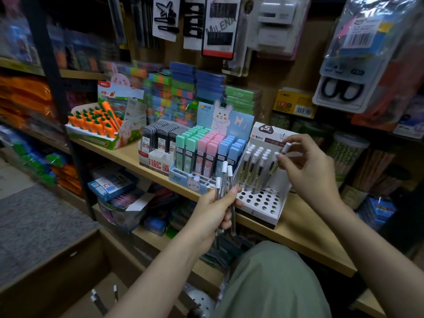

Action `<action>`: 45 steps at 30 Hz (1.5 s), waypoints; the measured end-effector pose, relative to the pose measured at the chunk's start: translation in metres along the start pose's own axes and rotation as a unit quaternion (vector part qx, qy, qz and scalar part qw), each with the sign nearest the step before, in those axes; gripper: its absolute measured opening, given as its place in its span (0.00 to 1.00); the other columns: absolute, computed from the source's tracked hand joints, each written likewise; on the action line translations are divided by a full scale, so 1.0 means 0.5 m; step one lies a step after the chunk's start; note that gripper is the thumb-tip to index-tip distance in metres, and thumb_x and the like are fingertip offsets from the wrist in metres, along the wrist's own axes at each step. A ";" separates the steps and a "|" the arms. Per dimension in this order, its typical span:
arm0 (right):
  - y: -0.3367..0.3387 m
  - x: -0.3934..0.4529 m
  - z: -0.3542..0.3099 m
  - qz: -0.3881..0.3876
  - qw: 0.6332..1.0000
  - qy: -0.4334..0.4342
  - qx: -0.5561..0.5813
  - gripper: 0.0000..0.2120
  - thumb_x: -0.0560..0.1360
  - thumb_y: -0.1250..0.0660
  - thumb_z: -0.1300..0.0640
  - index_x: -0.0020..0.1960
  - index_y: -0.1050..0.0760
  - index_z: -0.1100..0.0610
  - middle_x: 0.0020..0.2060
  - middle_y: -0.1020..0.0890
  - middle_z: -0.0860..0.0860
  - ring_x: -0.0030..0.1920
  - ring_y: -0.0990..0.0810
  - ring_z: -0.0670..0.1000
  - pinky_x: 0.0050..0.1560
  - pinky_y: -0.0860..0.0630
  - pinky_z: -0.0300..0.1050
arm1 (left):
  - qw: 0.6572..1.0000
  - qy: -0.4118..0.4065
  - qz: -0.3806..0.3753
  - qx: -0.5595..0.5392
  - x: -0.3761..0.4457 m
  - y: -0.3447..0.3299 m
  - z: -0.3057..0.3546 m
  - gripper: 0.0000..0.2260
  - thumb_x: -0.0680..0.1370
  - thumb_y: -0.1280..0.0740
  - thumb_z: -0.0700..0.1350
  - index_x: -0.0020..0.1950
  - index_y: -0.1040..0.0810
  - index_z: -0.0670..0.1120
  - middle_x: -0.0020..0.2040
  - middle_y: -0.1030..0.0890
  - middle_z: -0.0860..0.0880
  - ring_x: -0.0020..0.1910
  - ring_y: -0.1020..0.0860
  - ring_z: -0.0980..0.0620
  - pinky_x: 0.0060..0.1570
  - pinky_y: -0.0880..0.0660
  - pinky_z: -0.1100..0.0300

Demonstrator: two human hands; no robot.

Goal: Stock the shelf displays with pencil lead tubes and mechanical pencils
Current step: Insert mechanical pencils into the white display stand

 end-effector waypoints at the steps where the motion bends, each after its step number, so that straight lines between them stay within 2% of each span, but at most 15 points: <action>1: -0.004 -0.002 0.005 0.001 1.000 -0.003 0.005 0.13 0.75 0.29 0.59 0.57 0.26 0.50 0.46 0.20 0.45 0.46 0.19 0.41 0.45 0.21 0.36 | 1.000 0.000 0.001 0.000 -0.001 0.001 0.001 0.08 0.80 0.34 0.48 0.56 0.19 0.48 0.38 0.17 0.51 0.27 0.31 0.58 0.24 0.35 0.66; 5: -0.007 -0.011 0.016 -0.002 1.000 -0.001 -0.002 0.13 0.75 0.29 0.59 0.57 0.26 0.49 0.46 0.18 0.46 0.46 0.17 0.46 0.47 0.20 0.42 | 1.000 -0.002 0.002 0.008 -0.002 0.006 0.004 0.08 0.80 0.35 0.48 0.57 0.19 0.48 0.37 0.17 0.52 0.27 0.34 0.58 0.25 0.38 0.66; 12: -0.017 0.007 -0.003 0.020 0.997 0.041 -0.061 0.16 0.72 0.25 0.58 0.58 0.23 0.54 0.44 0.21 0.45 0.42 0.20 0.44 0.46 0.26 0.37 | 1.000 0.004 0.010 -0.002 0.001 0.001 -0.005 0.08 0.82 0.38 0.43 0.57 0.21 0.46 0.37 0.17 0.52 0.26 0.35 0.59 0.24 0.38 0.67; 15: -0.037 0.012 -0.002 -0.001 0.997 0.046 -0.068 0.19 0.71 0.25 0.59 0.59 0.25 0.53 0.45 0.22 0.44 0.42 0.21 0.45 0.46 0.25 0.39 | 1.000 0.000 0.003 0.008 0.001 0.001 -0.005 0.09 0.82 0.38 0.42 0.59 0.21 0.45 0.36 0.17 0.53 0.26 0.34 0.60 0.25 0.38 0.67; 18: -0.048 -0.004 0.005 -0.005 0.995 0.058 -0.080 0.15 0.72 0.26 0.59 0.56 0.26 0.53 0.45 0.21 0.45 0.42 0.21 0.45 0.44 0.22 0.41 | 1.000 -0.008 -0.002 0.004 -0.002 0.005 -0.002 0.08 0.81 0.37 0.42 0.57 0.20 0.45 0.37 0.19 0.52 0.25 0.34 0.60 0.25 0.38 0.67; 22: -0.035 -0.013 0.010 0.030 0.995 0.066 -0.072 0.09 0.75 0.29 0.59 0.54 0.23 0.55 0.44 0.19 0.48 0.40 0.22 0.43 0.41 0.25 0.34 | 1.000 -0.008 0.009 0.003 -0.004 0.015 -0.005 0.08 0.81 0.37 0.41 0.57 0.20 0.46 0.39 0.17 0.51 0.25 0.34 0.60 0.25 0.38 0.67; 26: -0.033 -0.004 0.008 0.017 0.995 0.041 -0.086 0.06 0.75 0.30 0.59 0.50 0.24 0.53 0.40 0.22 0.43 0.37 0.23 0.41 0.40 0.21 0.40 | 0.999 -0.012 0.012 0.047 -0.006 0.015 -0.006 0.07 0.81 0.35 0.44 0.55 0.19 0.49 0.47 0.15 0.48 0.25 0.32 0.61 0.25 0.34 0.68; 30: -0.048 0.006 0.011 -0.043 0.990 0.010 -0.133 0.05 0.75 0.29 0.59 0.48 0.25 0.52 0.39 0.19 0.47 0.38 0.18 0.49 0.41 0.17 0.51 | 0.997 -0.025 0.009 0.077 -0.012 0.002 0.008 0.09 0.79 0.33 0.45 0.58 0.20 0.46 0.47 0.15 0.52 0.26 0.26 0.63 0.25 0.32 0.70; 32: -0.048 0.001 0.008 -0.058 0.989 0.014 -0.137 0.05 0.76 0.31 0.59 0.51 0.23 0.53 0.43 0.17 0.50 0.40 0.17 0.51 0.43 0.17 0.53 | 0.996 -0.028 0.013 0.078 -0.016 0.000 0.013 0.07 0.80 0.34 0.46 0.57 0.20 0.48 0.48 0.15 0.52 0.27 0.27 0.62 0.26 0.32 0.69; 34: -0.028 -0.006 -0.002 -0.032 0.989 0.033 -0.137 0.11 0.77 0.31 0.57 0.58 0.21 0.55 0.47 0.17 0.52 0.43 0.18 0.50 0.47 0.18 0.51 | 0.997 -0.030 0.017 0.069 -0.021 0.002 0.017 0.08 0.80 0.34 0.46 0.58 0.20 0.49 0.47 0.15 0.53 0.26 0.29 0.62 0.26 0.33 0.69; 37: 0.010 -0.031 -0.034 0.013 0.995 0.052 -0.079 0.15 0.75 0.31 0.50 0.61 0.22 0.52 0.45 0.18 0.45 0.40 0.19 0.43 0.45 0.20 0.40 | 0.998 -0.036 0.014 0.057 -0.025 0.007 0.021 0.09 0.79 0.32 0.45 0.58 0.20 0.47 0.33 0.18 0.57 0.23 0.31 0.62 0.23 0.34 0.69; 39: -0.012 -0.051 -0.049 -0.047 0.999 0.023 0.008 0.14 0.72 0.30 0.46 0.57 0.22 0.47 0.41 0.18 0.41 0.40 0.18 0.38 0.43 0.20 0.35 | 0.998 -0.041 0.014 0.054 -0.027 0.007 0.025 0.07 0.77 0.30 0.45 0.55 0.18 0.50 0.29 0.22 0.57 0.22 0.30 0.62 0.23 0.34 0.69; 42: -0.059 -0.075 -0.069 -0.112 0.991 -0.003 0.080 0.14 0.70 0.24 0.53 0.54 0.21 0.46 0.40 0.16 0.42 0.42 0.17 0.38 0.47 0.19 0.37 | 0.997 -0.049 0.003 0.056 -0.028 -0.006 0.032 0.05 0.76 0.29 0.45 0.51 0.17 0.52 0.38 0.18 0.50 0.23 0.28 0.61 0.23 0.34 0.69; 43: -0.064 -0.077 -0.073 -0.114 0.989 -0.007 0.093 0.14 0.70 0.24 0.57 0.53 0.20 0.46 0.40 0.16 0.44 0.42 0.17 0.39 0.48 0.18 0.40 | 0.998 -0.047 -0.004 0.052 -0.029 -0.012 0.032 0.05 0.76 0.29 0.45 0.52 0.17 0.51 0.38 0.17 0.50 0.23 0.27 0.61 0.22 0.33 0.70; 45: -0.064 -0.075 -0.072 -0.118 0.985 -0.019 0.127 0.14 0.70 0.24 0.60 0.51 0.20 0.46 0.39 0.16 0.47 0.41 0.16 0.43 0.47 0.17 0.46 | 0.998 -0.040 -0.023 0.045 -0.031 -0.020 0.029 0.06 0.77 0.30 0.46 0.52 0.17 0.51 0.33 0.20 0.52 0.22 0.29 0.61 0.22 0.35 0.69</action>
Point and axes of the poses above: each hand's wrist, its own x-axis towards the middle knuckle, its own y-axis out of the back of the hand, z = x × y, the point moved 9 cm from there along x, towards the middle knuckle
